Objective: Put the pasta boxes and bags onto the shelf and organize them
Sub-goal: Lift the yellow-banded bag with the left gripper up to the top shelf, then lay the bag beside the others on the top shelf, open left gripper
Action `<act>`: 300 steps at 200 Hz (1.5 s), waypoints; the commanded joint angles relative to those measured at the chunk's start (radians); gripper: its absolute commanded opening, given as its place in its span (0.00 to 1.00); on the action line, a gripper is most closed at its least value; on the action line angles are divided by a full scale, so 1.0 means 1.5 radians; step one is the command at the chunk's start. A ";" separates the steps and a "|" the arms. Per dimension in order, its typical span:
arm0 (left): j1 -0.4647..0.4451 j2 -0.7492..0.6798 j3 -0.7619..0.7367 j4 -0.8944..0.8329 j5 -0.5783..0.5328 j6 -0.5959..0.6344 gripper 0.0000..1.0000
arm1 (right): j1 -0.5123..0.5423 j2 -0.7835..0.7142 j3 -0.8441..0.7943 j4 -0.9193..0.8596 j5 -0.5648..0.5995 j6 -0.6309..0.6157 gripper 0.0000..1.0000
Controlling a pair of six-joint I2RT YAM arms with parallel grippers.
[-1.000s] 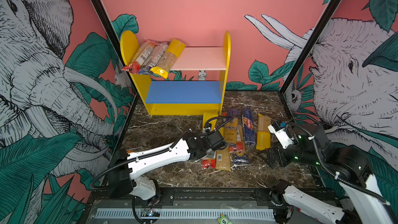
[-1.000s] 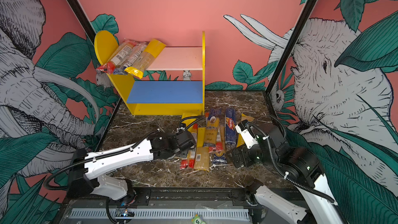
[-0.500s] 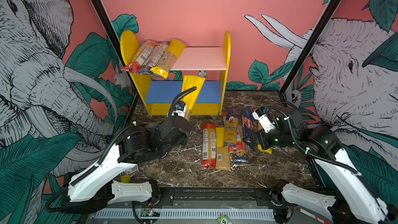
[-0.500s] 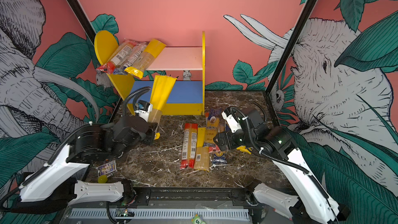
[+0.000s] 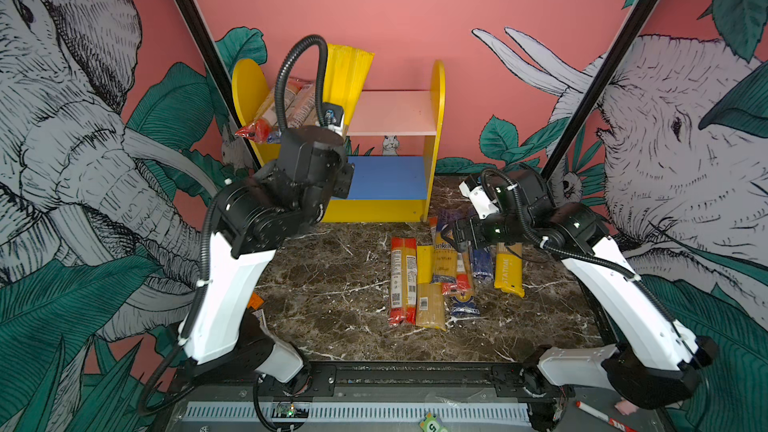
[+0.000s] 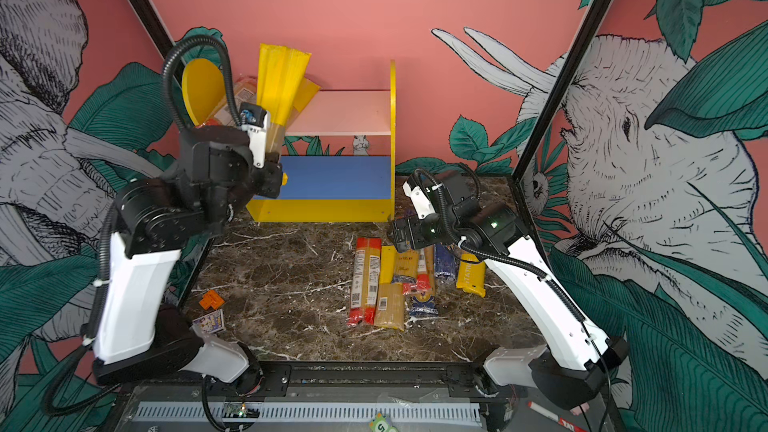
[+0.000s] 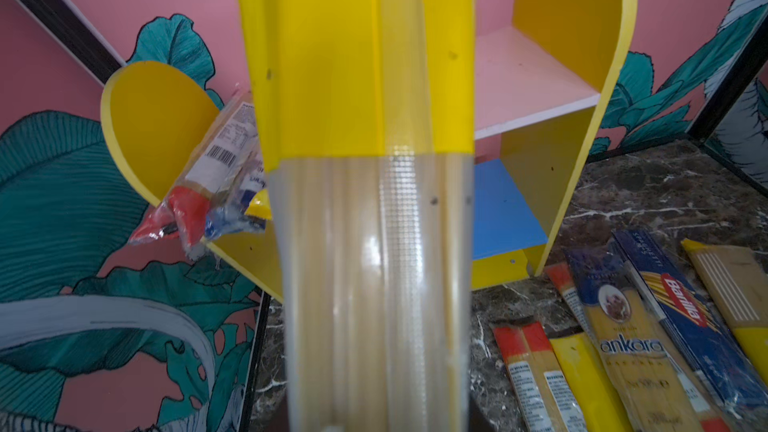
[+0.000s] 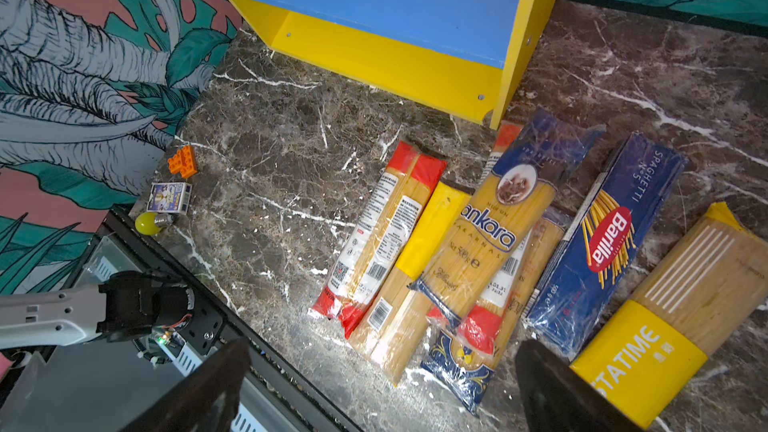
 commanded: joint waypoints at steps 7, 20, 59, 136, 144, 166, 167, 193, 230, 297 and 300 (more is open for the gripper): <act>0.088 0.056 0.083 0.118 0.124 0.072 0.00 | 0.003 0.019 0.026 0.044 0.021 0.010 0.99; 0.134 0.080 0.083 0.155 0.172 0.070 0.00 | 0.003 0.028 0.034 0.048 0.034 0.016 0.99; 0.212 0.160 0.130 0.230 0.280 0.058 0.00 | 0.003 0.053 0.064 0.038 0.069 0.024 0.99; 0.257 0.225 0.143 0.300 0.339 0.050 0.00 | 0.003 0.079 0.093 0.006 0.110 0.042 0.99; 0.259 0.226 0.143 0.305 0.338 0.052 0.00 | 0.003 0.082 0.095 0.004 0.114 0.039 0.99; 0.265 0.233 0.143 0.319 0.346 0.054 0.00 | 0.002 0.094 0.108 -0.002 0.117 0.035 0.99; 0.265 0.233 0.143 0.319 0.346 0.054 0.00 | 0.002 0.095 0.108 -0.002 0.117 0.034 0.99; 0.267 0.240 0.143 0.334 0.349 0.059 0.00 | 0.002 0.105 0.121 -0.004 0.112 0.032 0.99; 0.272 0.246 0.143 0.331 0.355 0.060 0.14 | 0.002 0.102 0.116 -0.004 0.115 0.033 0.99; 0.274 0.248 0.123 0.328 0.364 0.048 0.51 | 0.002 0.083 0.088 -0.002 0.122 0.045 0.99; 0.274 0.249 0.123 0.327 0.363 0.047 0.51 | 0.002 0.083 0.088 -0.003 0.122 0.045 0.99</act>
